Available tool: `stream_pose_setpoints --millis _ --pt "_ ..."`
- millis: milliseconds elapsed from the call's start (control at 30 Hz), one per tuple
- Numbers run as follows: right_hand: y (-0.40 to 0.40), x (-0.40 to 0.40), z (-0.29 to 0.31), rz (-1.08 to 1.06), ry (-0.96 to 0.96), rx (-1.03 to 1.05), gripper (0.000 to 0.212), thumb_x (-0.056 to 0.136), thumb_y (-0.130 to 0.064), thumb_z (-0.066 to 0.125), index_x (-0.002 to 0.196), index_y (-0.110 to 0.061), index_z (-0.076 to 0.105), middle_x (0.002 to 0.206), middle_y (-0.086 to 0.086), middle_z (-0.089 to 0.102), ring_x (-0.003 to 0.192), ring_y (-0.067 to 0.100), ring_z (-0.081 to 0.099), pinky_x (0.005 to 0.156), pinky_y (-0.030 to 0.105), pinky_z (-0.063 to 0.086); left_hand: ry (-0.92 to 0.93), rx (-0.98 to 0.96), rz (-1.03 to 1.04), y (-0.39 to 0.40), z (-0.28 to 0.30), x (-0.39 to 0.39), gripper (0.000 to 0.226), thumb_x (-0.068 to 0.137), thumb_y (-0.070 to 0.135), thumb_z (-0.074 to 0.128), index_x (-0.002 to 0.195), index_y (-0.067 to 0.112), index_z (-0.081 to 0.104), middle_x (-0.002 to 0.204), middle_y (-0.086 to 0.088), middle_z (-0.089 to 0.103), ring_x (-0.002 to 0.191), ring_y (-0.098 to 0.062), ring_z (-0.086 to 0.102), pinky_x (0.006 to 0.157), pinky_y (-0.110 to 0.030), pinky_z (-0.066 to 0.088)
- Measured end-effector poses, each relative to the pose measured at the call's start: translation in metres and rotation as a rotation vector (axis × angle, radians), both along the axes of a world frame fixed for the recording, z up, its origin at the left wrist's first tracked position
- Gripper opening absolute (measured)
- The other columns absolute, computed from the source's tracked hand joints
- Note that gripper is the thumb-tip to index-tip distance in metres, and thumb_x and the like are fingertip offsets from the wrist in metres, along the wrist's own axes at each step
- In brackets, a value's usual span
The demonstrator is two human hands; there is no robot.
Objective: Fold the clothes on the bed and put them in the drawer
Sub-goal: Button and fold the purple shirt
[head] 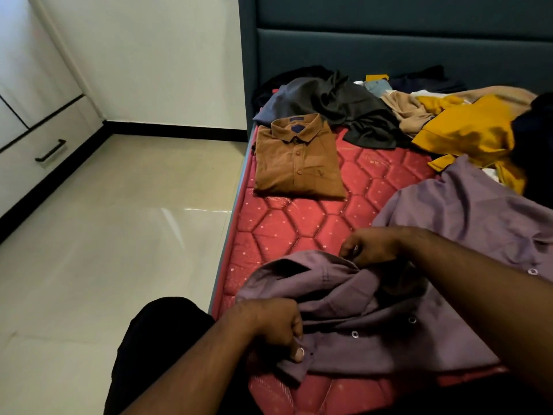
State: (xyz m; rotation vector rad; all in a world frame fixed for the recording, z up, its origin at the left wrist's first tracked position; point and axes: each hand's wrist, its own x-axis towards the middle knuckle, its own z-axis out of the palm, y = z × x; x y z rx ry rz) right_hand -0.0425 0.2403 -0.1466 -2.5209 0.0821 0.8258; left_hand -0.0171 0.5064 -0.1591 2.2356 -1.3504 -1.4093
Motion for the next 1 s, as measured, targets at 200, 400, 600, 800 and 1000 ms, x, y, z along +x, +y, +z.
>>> stream_pose_setpoints --millis 200,400,600,800,1000 --pt "0.052 -0.015 0.014 -0.218 -0.276 0.188 0.020 0.087 -0.028 0.071 0.072 -0.016 0.066 0.066 -0.008 0.060 0.060 0.000 0.049 0.062 0.018 0.044 0.054 -0.220 0.116 0.006 0.029 0.002 0.024 0.085 0.025 0.074 0.085 0.001 0.072 0.068 -0.003 0.056 0.057 -0.011 0.045 0.054 -0.024 0.036" --pt "0.057 -0.009 0.068 -0.582 -0.454 0.293 0.024 0.088 -0.011 0.067 0.066 -0.013 0.058 0.063 0.005 0.054 0.061 0.016 0.049 0.057 0.026 0.039 -0.006 -0.532 0.420 0.015 0.054 0.003 0.029 0.083 0.019 0.072 0.073 -0.006 0.064 0.059 -0.006 0.053 0.053 -0.012 0.045 0.053 -0.027 0.035" --pt "0.040 -0.001 0.223 -0.653 -0.422 0.301 0.023 0.093 -0.014 0.058 0.071 -0.017 0.059 0.062 0.002 0.059 0.055 0.015 0.055 0.056 0.023 0.046 -0.804 -0.255 0.093 -0.005 0.146 0.033 0.023 0.085 0.026 0.063 0.102 0.013 0.071 0.103 -0.010 0.070 0.094 -0.026 0.066 0.078 -0.033 0.051" --pt "0.022 0.004 0.297 -0.615 -0.984 -0.040 0.026 0.092 -0.024 0.060 0.067 -0.015 0.056 0.068 0.002 0.051 0.072 0.020 0.048 0.060 0.024 0.035 -0.960 0.070 0.015 0.000 0.195 0.039 0.040 0.086 0.030 0.069 0.122 0.015 0.063 0.124 -0.009 0.064 0.112 -0.030 0.062 0.082 -0.032 0.046" --pt "0.053 -0.022 0.222 -0.183 -0.685 -0.626 0.039 0.094 -0.049 0.050 0.116 -0.017 0.044 0.121 0.014 0.054 0.109 0.033 0.056 0.080 0.035 0.037 -0.295 0.277 0.129 0.001 0.150 0.022 0.014 0.085 0.014 0.074 0.094 0.004 0.068 0.082 -0.009 0.069 0.066 -0.016 0.063 0.059 -0.022 0.053"
